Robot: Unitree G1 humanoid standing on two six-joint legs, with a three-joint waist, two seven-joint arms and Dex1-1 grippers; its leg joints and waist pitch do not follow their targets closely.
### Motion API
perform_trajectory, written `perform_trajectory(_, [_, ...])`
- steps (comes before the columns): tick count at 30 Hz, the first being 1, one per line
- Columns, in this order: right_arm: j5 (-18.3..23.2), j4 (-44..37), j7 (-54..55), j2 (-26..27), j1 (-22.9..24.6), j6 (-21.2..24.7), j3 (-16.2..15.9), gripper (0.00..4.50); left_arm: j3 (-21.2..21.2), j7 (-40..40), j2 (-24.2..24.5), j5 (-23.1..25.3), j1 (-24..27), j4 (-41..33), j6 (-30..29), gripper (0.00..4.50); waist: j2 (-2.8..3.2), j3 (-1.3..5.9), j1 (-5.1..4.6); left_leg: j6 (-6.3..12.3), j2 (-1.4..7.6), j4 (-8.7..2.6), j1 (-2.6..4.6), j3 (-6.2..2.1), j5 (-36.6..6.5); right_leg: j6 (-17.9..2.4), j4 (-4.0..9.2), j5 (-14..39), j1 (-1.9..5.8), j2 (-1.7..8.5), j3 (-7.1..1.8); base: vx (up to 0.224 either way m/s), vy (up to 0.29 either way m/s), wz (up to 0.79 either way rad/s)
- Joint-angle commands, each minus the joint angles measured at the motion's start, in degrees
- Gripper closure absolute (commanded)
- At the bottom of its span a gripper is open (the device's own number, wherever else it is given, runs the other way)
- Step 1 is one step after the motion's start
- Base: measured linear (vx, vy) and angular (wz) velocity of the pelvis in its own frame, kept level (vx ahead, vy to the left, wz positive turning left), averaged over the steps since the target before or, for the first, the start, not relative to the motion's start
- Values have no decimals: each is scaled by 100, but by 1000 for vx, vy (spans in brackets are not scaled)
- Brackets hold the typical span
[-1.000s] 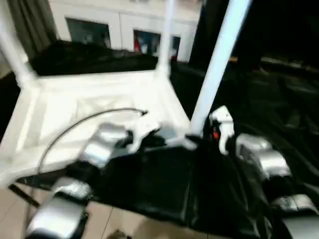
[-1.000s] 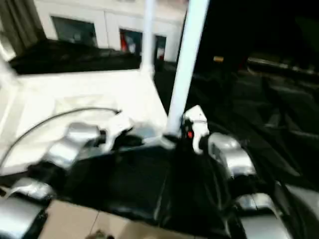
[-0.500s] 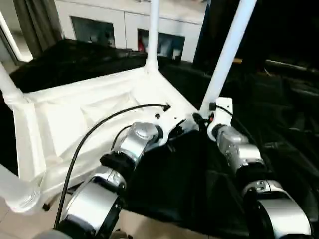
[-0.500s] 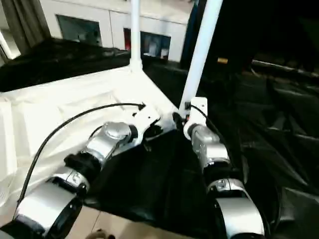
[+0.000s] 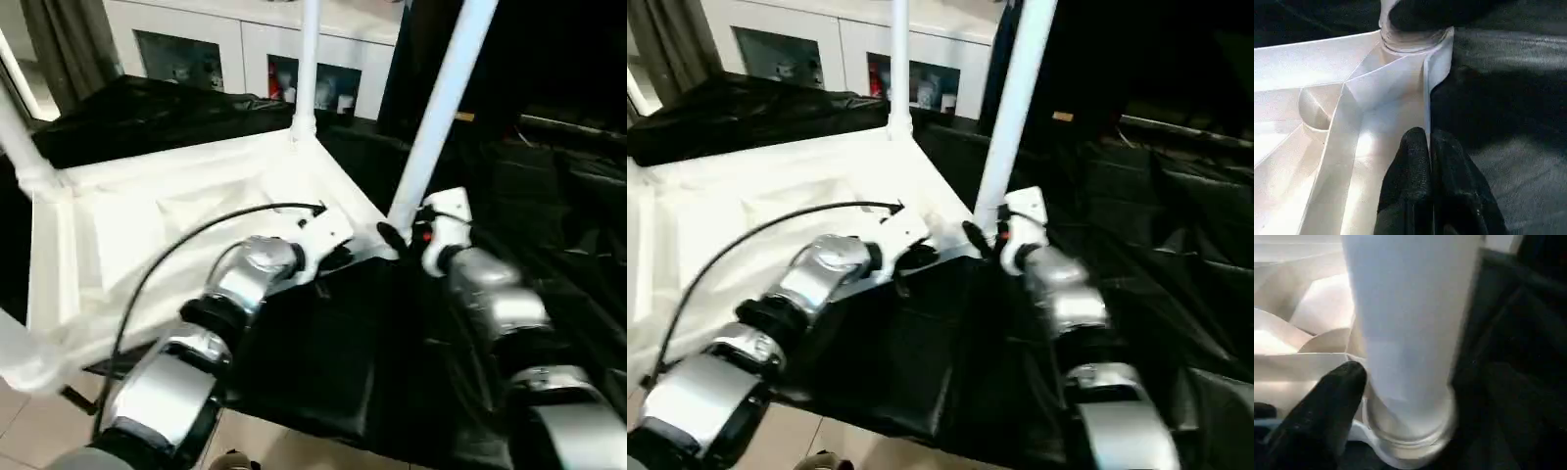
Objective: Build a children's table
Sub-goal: Rotate leg to tighten
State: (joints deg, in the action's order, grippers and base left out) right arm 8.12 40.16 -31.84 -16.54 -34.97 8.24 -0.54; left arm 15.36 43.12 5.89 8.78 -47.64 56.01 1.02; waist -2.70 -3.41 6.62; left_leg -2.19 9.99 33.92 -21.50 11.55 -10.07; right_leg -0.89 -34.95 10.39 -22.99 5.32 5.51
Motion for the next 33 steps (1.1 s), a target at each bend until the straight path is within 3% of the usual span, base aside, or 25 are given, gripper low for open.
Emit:
perform_trajectory(1, [-104,-452,-820,-281,223,145,-348,10,-143,389,32,-259,83,-223,412,450,-61,399,29,404,356,-379,75,-177,-998,-1071,428,925,338,464,-345,0,0,0])
perform_trajectory(3, [-80,-973,-1561,-690,480,224,-618,10,-145,813,203,-373,187,-371,537,450,-106,401,26,495,370,-370,75,-169,-970,-1128,425,894,326,474,-346,0,0,0])
perform_trajectory(5, [52,-1276,-1958,-967,627,330,-683,10,-128,1120,335,-435,244,-470,612,450,-114,377,49,518,382,-377,72,-176,-1040,-1084,446,1190,326,487,-346,0,0,0])
perform_trajectory(9, [364,-1875,-2717,-1438,949,663,-722,10,-83,1390,493,-432,234,-474,871,450,-96,372,37,406,396,-387,84,-188,-1247,-1014,482,1645,292,497,-341,0,0,0])
perform_trajectory(15, [636,-2337,-2915,-1482,1136,1073,-684,10,-134,1312,415,-442,146,-421,914,450,-85,384,83,403,406,-381,86,-191,-1164,-1071,462,1410,281,492,-344,0,0,0])
perform_trajectory(17, [708,-2571,-2981,-1481,1235,1223,-741,2,-237,1223,354,-516,73,-408,793,404,-81,388,109,394,401,-379,89,-187,-1081,-1087,453,1299,284,488,-346,0,0,0])
perform_trajectory(22, [825,-2850,-3045,-1400,1338,1443,-826,2,-383,1472,446,-759,88,-764,590,362,-88,393,163,356,425,-385,84,-194,-1061,-1233,412,1083,287,502,-338,0,0,0])
perform_trajectory(27, [850,-2778,-2794,-1088,1252,1413,-760,2,-476,1882,790,-969,280,-1416,69,317,-73,379,127,218,411,-403,77,-201,-1175,-1148,424,1354,281,514,-341,0,0,0])
perform_trajectory(29, [823,-2653,-2540,-769,1178,1304,-752,2,-408,2415,1338,-1073,696,-2279,-616,311,-66,369,93,150,417,-425,79,-208,-1194,-1125,425,1418,271,508,-345,0,0,0])
perform_trajectory(30, [822,-2646,-2526,-750,1174,1297,-752,2,-404,2448,1373,-1081,723,-2335,-657,306,-52,384,88,55,453,-448,85,-240,-1195,-1160,366,1366,284,555,-354,0,0,0])
perform_trajectory(31, [846,-2555,-2388,-513,1121,1289,-760,2,-403,2786,1790,-1241,1086,-3093,-1176,306,-59,372,62,27,431,-454,121,-205,-1244,-1149,402,1408,239,498,-348,0,0,0])
perform_trajectory(32, [861,-2471,-2268,-312,1072,1292,-787,2,-412,2959,2033,-1362,1306,-3556,-1482,289,-31,363,0,-9,438,-486,82,-221,-1216,-1217,368,1305,257,493,-356,0,0,0])
perform_trajectory(33, [864,-2455,-2245,-275,1063,1293,-792,2,-413,2991,2078,-1384,1347,-3642,-1539,279,-7,386,13,-72,456,-468,148,-208,-1241,-1265,342,1209,223,500,-358,0,0,0])
